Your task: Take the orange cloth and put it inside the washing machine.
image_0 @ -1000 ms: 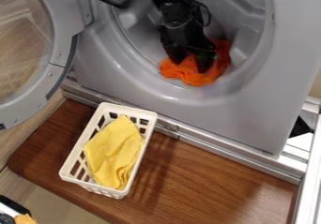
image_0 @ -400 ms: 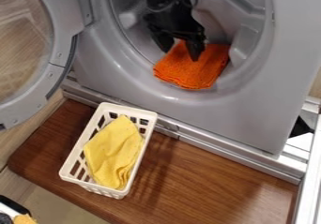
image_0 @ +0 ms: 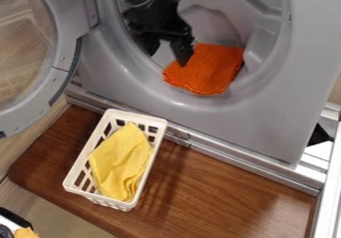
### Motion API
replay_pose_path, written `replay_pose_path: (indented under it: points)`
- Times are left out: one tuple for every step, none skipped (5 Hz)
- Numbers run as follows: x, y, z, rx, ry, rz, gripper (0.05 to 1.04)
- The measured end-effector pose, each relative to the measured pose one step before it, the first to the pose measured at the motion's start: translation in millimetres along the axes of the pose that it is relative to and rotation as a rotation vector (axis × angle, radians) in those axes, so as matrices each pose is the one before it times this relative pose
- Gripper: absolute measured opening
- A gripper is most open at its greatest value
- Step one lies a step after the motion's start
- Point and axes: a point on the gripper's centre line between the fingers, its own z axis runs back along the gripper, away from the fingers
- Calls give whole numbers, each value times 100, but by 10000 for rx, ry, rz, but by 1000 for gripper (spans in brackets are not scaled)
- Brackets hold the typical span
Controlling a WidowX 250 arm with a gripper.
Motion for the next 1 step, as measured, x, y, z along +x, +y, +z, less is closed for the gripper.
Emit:
replay_pose_path:
  points:
    - [-2900,-351,439,87,773,-230,1000]
